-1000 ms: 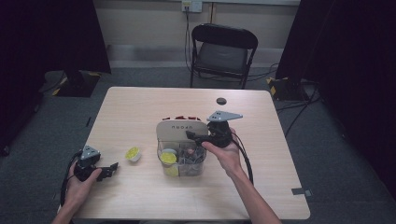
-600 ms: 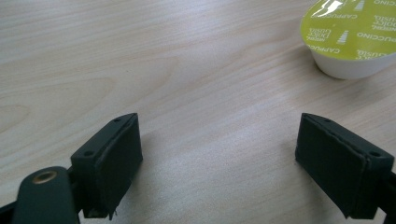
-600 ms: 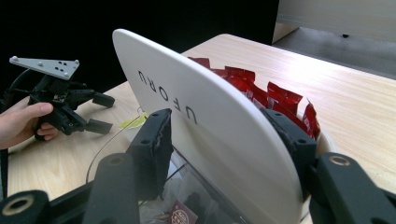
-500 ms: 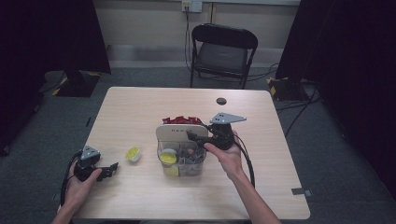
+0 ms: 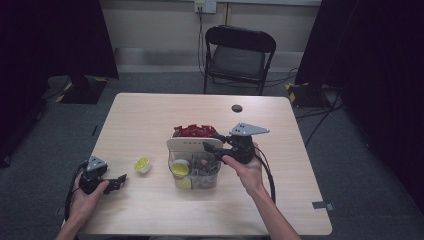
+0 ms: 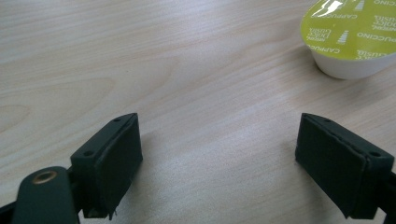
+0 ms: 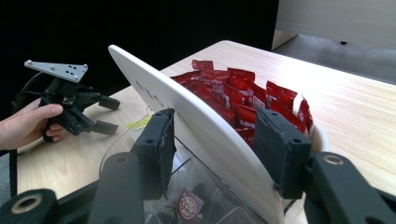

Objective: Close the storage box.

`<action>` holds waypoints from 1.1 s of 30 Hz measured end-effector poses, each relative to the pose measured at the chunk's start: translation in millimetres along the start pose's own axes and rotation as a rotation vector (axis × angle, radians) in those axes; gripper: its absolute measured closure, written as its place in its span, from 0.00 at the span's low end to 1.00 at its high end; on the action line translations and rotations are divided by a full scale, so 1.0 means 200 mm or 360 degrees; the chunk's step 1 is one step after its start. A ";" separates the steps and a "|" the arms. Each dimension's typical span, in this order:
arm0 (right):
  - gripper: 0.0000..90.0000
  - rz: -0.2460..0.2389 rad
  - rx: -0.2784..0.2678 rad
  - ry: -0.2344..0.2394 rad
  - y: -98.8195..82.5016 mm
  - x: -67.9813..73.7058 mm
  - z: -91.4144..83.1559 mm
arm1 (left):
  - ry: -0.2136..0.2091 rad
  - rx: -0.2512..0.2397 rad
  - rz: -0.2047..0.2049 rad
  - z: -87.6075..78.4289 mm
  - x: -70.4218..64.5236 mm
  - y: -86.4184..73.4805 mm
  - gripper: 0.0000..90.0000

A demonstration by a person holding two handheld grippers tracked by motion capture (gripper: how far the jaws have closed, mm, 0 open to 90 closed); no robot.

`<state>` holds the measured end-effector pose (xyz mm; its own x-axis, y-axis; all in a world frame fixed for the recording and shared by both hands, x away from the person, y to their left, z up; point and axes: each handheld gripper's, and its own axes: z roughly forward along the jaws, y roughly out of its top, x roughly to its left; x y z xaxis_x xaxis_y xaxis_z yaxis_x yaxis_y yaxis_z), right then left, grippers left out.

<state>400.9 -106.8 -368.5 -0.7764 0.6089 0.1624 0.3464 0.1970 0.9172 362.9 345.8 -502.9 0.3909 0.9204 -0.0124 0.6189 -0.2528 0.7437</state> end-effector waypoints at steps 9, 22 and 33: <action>0.54 0.0006 -0.0012 0.0008 -0.01 0.02 -0.02 | -0.0001 0.0000 0.0001 0.00 0.00 0.00 0.16; 0.48 -0.0009 0.0049 0.0054 -0.04 0.06 -0.02 | 0.0000 0.0000 0.0000 0.00 0.00 0.00 0.16; 0.44 -0.0019 0.0085 0.0055 -0.08 0.07 -0.03 | 0.0002 0.0001 -0.0001 0.00 0.00 0.00 0.16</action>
<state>382.4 -106.2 -378.3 -0.7980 0.5797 0.1649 0.3638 0.2452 0.8986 362.8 345.8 -502.8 0.3898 0.9208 -0.0123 0.6194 -0.2522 0.7434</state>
